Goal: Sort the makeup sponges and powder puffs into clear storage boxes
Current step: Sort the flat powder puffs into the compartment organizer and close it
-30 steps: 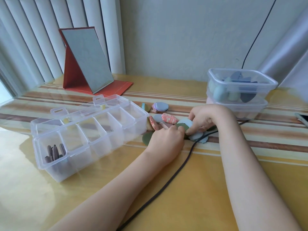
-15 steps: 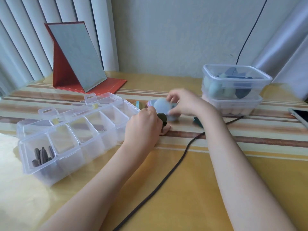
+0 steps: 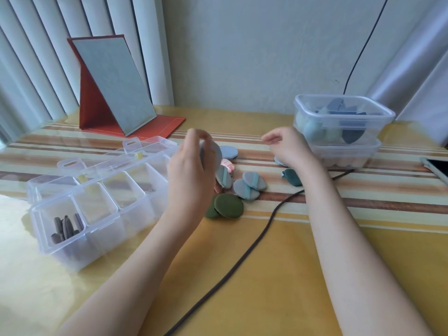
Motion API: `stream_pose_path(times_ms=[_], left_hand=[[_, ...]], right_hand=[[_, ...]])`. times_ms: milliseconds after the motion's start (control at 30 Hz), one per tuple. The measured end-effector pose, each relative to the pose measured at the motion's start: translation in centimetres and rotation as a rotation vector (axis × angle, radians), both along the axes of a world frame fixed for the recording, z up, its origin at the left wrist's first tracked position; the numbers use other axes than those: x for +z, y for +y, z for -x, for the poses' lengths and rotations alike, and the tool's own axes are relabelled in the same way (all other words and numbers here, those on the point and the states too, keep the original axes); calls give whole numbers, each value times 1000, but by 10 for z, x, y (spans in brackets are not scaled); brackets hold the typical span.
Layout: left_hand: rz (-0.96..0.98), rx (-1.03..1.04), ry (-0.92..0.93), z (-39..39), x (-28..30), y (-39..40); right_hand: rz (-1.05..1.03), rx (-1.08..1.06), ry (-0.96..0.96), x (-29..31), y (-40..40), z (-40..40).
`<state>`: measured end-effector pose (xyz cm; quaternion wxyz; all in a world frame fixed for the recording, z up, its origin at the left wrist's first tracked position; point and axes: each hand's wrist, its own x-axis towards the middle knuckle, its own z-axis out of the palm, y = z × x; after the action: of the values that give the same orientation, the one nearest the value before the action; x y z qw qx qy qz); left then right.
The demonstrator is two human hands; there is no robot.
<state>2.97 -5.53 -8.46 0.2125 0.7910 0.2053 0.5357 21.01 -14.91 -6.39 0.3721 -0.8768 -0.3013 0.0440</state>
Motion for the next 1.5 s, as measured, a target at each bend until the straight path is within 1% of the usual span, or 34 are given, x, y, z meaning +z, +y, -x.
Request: stream_pose_path(times_ms=[33, 100, 133, 167, 200, 267, 300, 333, 400, 433, 467, 500, 533, 600, 733, 867, 933, 1000, 1067, 1167, 1200, 1233, 1267, 1300, 1333, 1367, 1400, 1433, 1467, 1500], left_hand=[[-3, 44, -71, 3, 4, 4], [-2, 172, -160, 8, 11, 14], [15, 233, -162, 10, 13, 19], [44, 281, -126, 11, 14, 24], [75, 310, -54, 10, 12, 27], [118, 315, 128, 7, 7, 30], [129, 309, 202, 5, 5, 30], [140, 307, 254, 4, 3, 31], [168, 308, 300, 4, 2, 34], [184, 307, 302, 4, 2, 35], [199, 303, 295, 4, 2, 37], [211, 299, 288, 4, 2, 37], [217, 294, 286, 4, 2, 38], [223, 287, 291, 4, 2, 38], [229, 283, 288, 4, 2, 39], [247, 276, 277, 4, 3, 39], [253, 275, 274, 4, 3, 39], [258, 274, 266, 5, 3, 38], [266, 272, 246, 6, 4, 38], [295, 263, 193, 7, 5, 39], [306, 260, 179, 7, 5, 40], [313, 259, 172, 7, 6, 41], [315, 257, 172, 7, 5, 41], [312, 255, 177, 7, 5, 41], [307, 253, 185, 6, 4, 41], [303, 252, 192, 6, 4, 42], [304, 251, 198, 6, 4, 42], [309, 250, 201, 6, 5, 42], [315, 244, 199, 6, 5, 42], [323, 226, 188, 6, 6, 42]], right_hand=[[131, -55, -75, -11, 2, -1], [450, -58, -166, -33, 6, -1], [536, -50, -210, -41, 9, 0], [559, -66, -239, -44, 13, 3], [539, -94, -261, -43, 17, 7], [403, -98, -363, -41, 28, 12], [304, -49, -411, -41, 34, 17], [194, 40, -398, -42, 40, 22], [45, 274, -192, -42, 53, 33], [58, 350, -107, -45, 60, 36], [124, 383, -74, -47, 66, 36], [179, 381, -65, -49, 70, 35], [183, 360, -66, -51, 72, 33], [33, 283, -58, -54, 74, 30], [-287, 127, 91, -57, 66, 21], [-477, 15, 188, -58, 59, 13], [-498, -60, 229, -59, 58, 11], [-479, -106, 207, -59, 59, 12], [-365, -134, 107, -60, 59, 12], [-89, -189, -125, -64, 58, 12], [-73, -182, -183, -63, 57, 14], [-111, -141, -237, -60, 56, 17], [-174, -53, -258, -55, 55, 20], [-232, 76, -199, -50, 53, 21], [-251, 236, -42, -44, 52, 26], [-212, 400, 170, -39, 50, 31], [-115, 534, 317, -35, 48, 36], [10, 632, 374, -32, 45, 39], [112, 695, 376, -30, 42, 42], [176, 730, 339, -31, 40, 42]])
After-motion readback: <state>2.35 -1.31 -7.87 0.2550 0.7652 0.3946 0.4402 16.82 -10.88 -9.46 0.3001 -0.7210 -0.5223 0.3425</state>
